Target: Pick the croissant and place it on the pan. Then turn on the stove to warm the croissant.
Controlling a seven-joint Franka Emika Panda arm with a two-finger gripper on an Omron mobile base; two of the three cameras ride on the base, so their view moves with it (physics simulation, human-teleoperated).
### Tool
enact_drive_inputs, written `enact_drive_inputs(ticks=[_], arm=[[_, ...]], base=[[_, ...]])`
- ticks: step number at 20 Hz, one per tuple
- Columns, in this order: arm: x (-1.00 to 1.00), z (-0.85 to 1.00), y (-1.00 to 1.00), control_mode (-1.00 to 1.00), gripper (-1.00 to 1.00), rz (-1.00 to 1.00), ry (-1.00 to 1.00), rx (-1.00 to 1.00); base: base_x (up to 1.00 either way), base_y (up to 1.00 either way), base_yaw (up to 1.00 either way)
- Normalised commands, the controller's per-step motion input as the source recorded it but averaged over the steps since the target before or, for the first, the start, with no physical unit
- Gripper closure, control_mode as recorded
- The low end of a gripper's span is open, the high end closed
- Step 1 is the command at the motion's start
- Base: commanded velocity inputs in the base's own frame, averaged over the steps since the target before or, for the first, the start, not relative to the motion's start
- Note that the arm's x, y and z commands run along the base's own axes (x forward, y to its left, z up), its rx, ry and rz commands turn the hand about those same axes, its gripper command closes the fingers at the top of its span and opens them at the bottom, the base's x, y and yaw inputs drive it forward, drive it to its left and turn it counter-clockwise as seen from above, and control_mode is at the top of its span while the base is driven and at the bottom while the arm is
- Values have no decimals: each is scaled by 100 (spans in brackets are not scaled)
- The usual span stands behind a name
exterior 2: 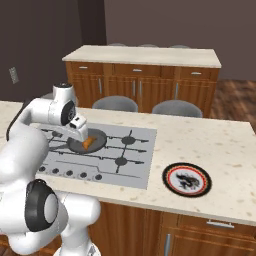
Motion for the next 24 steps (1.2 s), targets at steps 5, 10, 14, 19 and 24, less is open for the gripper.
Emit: enact_drive_inputs(ticks=[5,10,14,19,24], arm=[[-4,-15,0,-100,-100,0,27,0],[0,-28,0,-100,-100,3,28,-5],[-4,-24,0,-100,-100,14,15,-9],[-6,-26,4,-100,-100,14,1,-3],[0,-40,10,-100,-100,2,-14,2]], base=[[0,0,0],[0,0,0],[0,0,0],[0,0,0],[0,0,0]])
